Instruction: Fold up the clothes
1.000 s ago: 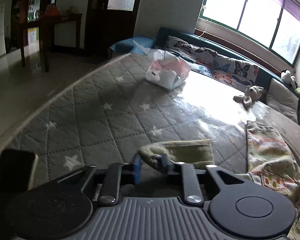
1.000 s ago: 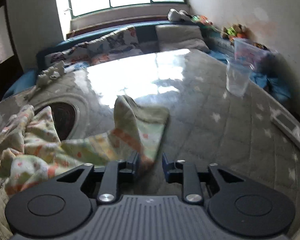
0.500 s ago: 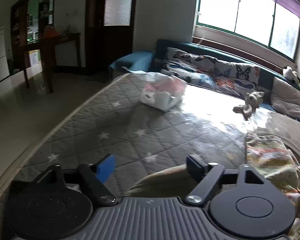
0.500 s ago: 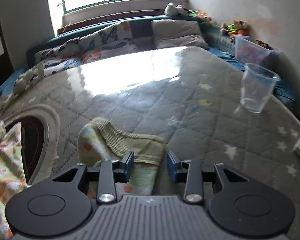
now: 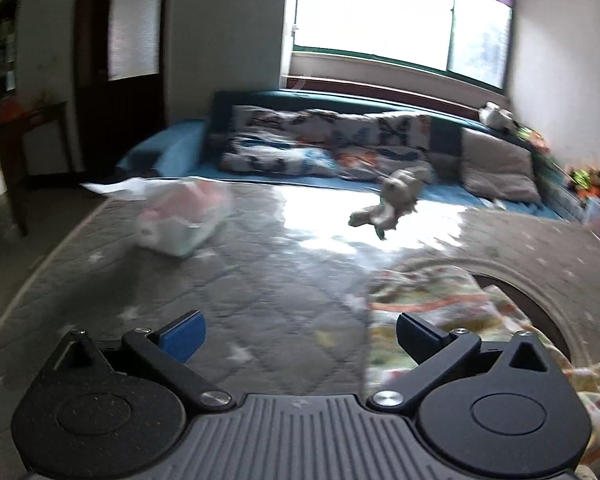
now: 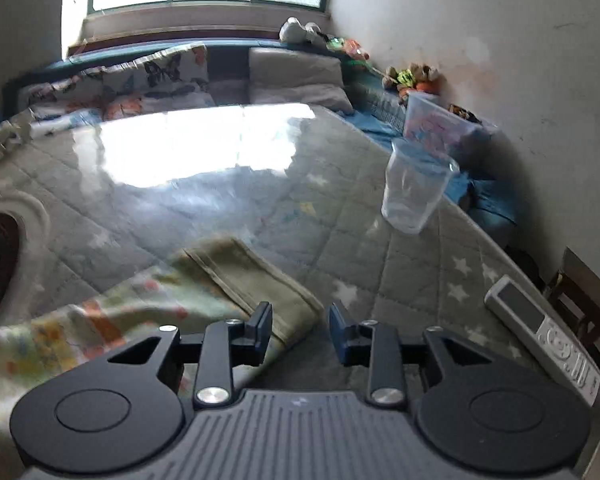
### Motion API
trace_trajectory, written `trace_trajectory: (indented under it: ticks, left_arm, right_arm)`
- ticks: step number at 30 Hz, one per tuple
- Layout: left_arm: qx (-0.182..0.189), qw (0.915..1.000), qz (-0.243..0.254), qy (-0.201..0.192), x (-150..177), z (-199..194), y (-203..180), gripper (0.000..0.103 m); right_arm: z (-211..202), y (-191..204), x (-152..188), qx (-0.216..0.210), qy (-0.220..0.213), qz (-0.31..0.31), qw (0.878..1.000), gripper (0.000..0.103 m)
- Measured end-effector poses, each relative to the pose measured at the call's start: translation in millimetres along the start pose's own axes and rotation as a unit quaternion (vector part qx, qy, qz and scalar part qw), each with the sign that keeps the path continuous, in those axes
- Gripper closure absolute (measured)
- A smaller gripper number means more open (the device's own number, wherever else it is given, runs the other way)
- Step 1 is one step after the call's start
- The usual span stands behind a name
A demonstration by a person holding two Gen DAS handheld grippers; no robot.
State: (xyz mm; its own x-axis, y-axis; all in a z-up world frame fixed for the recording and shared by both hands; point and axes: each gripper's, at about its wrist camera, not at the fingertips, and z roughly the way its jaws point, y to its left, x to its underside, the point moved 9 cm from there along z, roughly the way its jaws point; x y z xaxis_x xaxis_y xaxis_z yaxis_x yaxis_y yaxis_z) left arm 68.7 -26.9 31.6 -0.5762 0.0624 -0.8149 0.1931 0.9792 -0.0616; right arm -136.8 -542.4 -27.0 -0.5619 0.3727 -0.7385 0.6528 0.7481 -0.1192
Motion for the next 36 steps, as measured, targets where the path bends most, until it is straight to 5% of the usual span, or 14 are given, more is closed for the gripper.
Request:
trace_trajectory:
  ticks: [5, 12, 24, 31, 36]
  left_arm:
    - [0.009, 0.9991, 0.033, 0.025, 2.3, 25.7, -25.6, 0.000]
    - [0.020, 0.9972, 0.056, 0.045, 1.5, 54.5, -46.8, 0.000]
    - [0.042, 0.9946, 0.061, 0.074, -3.0, 111.0, -58.4, 0.007]
    - [0.059, 0.9921, 0.071, 0.085, -8.0, 130.5, -67.3, 0.028]
    - [0.064, 0.9904, 0.072, 0.099, -3.2, 143.6, -69.4, 0.064]
  right_arm:
    - [-30.7, 44.7, -20.9, -0.106, -0.013, -0.017, 0.994, 0.069]
    - [-43.4, 154.3, -31.3, -0.241, -0.002, -0.093, 0.966, 0.069]
    - [-2.9, 282.3, -38.5, -0.322, 0.037, -0.155, 0.933, 0.070]
    - [19.3, 304.5, -39.7, -0.327, 0.049, -0.146, 0.932, 0.072]
    - [21.1, 306.6, -42.3, -0.326, 0.045, -0.149, 0.933, 0.095]
